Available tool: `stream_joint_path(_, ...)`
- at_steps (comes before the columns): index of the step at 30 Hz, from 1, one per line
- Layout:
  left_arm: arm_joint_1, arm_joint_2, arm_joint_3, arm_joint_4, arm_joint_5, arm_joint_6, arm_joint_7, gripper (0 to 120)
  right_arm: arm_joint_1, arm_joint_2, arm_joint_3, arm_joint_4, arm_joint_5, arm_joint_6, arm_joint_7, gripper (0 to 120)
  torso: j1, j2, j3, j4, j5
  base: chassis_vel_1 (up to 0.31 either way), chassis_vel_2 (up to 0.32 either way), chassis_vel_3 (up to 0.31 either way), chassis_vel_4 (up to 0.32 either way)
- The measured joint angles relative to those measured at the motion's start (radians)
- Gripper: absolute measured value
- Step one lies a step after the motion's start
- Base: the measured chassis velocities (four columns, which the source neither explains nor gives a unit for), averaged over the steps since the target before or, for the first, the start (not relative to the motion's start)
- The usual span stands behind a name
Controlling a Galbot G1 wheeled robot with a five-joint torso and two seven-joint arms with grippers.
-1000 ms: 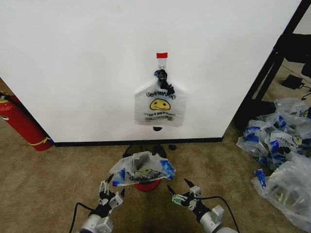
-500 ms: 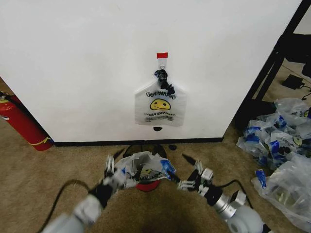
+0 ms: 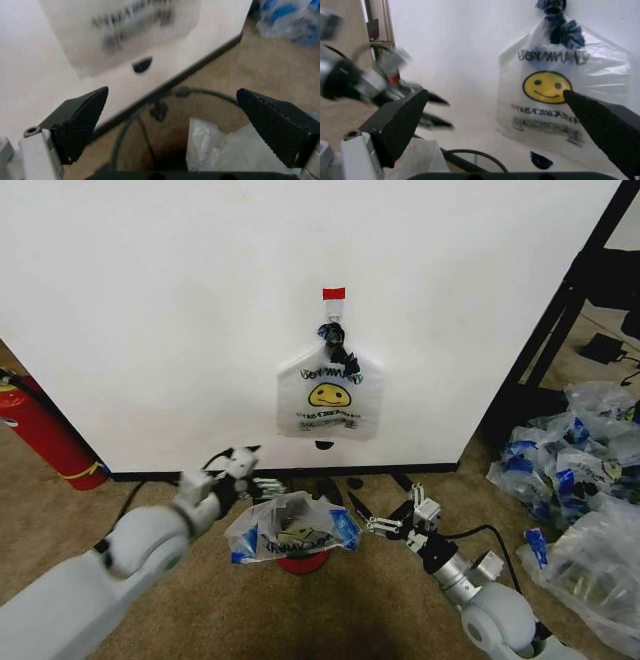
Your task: Pick up the garbage bag from the wall and place it over the trash bin.
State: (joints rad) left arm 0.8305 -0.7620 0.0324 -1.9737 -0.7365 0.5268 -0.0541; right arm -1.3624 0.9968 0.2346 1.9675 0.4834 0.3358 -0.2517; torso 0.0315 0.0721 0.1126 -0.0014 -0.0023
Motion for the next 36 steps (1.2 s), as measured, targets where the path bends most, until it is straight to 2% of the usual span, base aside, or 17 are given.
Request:
stream_joint_path(3,-0.075,-0.053,0.039,0.068,-0.015,0.093,-0.013,100,-0.003,0.002,-0.005,-0.004,0.0,0.0,0.007,100,0.0,0.0,0.0,-0.0002,0.0012,0.0,0.0,0.0,0.0)
stream_joint_path(5,-0.135,-0.078,0.067,0.11,-0.04,0.16,-0.028,100,-0.012,-0.005,-0.002,-0.006,0.0,0.0,0.008,100,0.0,0.0,0.0,-0.0002,0.0001,0.0,0.0,0.0,0.0)
stream_joint_path(6,-0.161,-0.086,0.08,0.125,-0.053,0.187,-0.041,100,-0.019,-0.006,0.001,-0.006,0.0,0.003,0.007,100,0.0,0.0,0.0,-0.0002,0.0007,0.0,0.0,0.0,0.0)
stream_joint_path(9,-0.221,-0.109,0.117,0.16,-0.088,0.216,-0.079,100,-0.037,-0.006,0.008,-0.004,-0.002,0.014,0.007,100,0.0,0.0,0.0,-0.0001,0.0001,0.0,0.0,0.0,0.0)
stream_joint_path(12,-0.295,-0.125,0.201,0.204,-0.126,0.221,-0.177,100,-0.058,-0.006,0.012,0.002,-0.013,0.032,0.006,100,0.0,0.0,0.0,-0.0004,0.0011,0.0,0.0,0.0,0.0)
stream_joint_path(13,-0.295,-0.125,0.201,0.204,-0.126,0.221,-0.177,100,-0.058,-0.006,0.012,0.002,-0.013,0.032,0.006,100,0.0,0.0,0.0,-0.0004,0.0011,0.0,0.0,0.0,0.0)
stream_joint_path(15,-0.336,-0.128,0.275,0.236,-0.151,0.221,-0.241,100,-0.066,-0.006,0.014,0.007,-0.022,0.04,0.006,100,0.0,0.0,0.0,-0.0003,0.0002,0.0,0.0,0.0,0.0)
stream_joint_path(18,-0.371,-0.128,0.351,0.277,-0.174,0.22,-0.281,100,-0.071,0.001,0.015,0.014,-0.032,0.045,0.006,100,0.0,0.0,0.0,-0.0002,0.0005,0.0,0.0,0.0,0.0)
stream_joint_path(31,-0.517,-0.163,0.485,0.45,-0.214,0.212,-0.271,100,-0.075,0.028,0.001,0.011,-0.056,0.048,0.008,100,0.0,0.0,0.0,-0.0002,0.0005,0.0,0.0,0.0,0.0)
stream_joint_path(36,-0.561,-0.175,0.535,0.5,-0.251,0.211,-0.259,86,-0.067,0.031,0.003,0.008,-0.055,0.048,0.013,100,0.0,0.0,0.0,-0.0002,0.0005,0.0,0.0,0.0,0.0)
